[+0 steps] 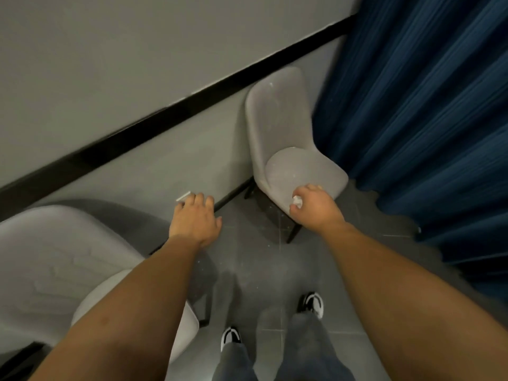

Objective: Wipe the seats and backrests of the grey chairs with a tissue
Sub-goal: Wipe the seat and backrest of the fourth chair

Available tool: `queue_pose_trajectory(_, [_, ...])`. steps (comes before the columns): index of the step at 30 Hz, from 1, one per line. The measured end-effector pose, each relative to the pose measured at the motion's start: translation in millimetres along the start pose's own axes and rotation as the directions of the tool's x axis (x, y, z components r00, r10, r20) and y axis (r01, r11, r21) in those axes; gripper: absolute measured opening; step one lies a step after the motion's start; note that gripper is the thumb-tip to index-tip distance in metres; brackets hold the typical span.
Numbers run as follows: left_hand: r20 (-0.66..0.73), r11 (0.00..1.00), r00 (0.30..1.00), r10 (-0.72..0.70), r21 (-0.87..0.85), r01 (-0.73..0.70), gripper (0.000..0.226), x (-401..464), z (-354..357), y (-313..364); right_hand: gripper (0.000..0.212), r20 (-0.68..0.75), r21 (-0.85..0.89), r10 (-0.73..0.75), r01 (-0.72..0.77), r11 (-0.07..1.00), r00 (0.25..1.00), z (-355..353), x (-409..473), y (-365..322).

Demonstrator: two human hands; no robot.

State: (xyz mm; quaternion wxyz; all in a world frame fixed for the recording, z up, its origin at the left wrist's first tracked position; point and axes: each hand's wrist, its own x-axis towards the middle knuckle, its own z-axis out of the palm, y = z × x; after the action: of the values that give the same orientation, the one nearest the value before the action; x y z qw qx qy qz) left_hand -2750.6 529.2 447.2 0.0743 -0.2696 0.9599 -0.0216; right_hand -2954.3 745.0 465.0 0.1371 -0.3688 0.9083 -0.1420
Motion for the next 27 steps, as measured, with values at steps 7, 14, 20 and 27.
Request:
queue_pose_trajectory(7, [-0.016, 1.0, 1.0, 0.021, 0.007, -0.021, 0.048, 65, -19, 64, 0.03, -0.022, 0.009, 0.037, -0.037, 0.999, 0.999, -34, 39, 85])
queue_pose_trajectory(14, [0.005, 0.994, 0.994, -0.108, 0.002, 0.108, 0.048, 136, -28, 163, 0.028, 0.029, 0.002, -0.089, 0.089, 0.996, 0.996, -74, 117, 194])
queue_pose_trajectory(20, [-0.004, 0.991, 0.992, -0.127, -0.043, 0.126, 0.05, 184, -44, 265, 0.027, 0.07, 0.006, -0.113, 0.112, 0.994, 0.991, -123, 167, 297])
queue_pose_trajectory(27, [-0.122, 0.991, 0.987, -0.103, -0.095, 0.092, 0.057, 249, -65, 322, 0.026, 0.103, 0.05, -0.13, 0.125, 0.991, 0.986, -126, 212, 336])
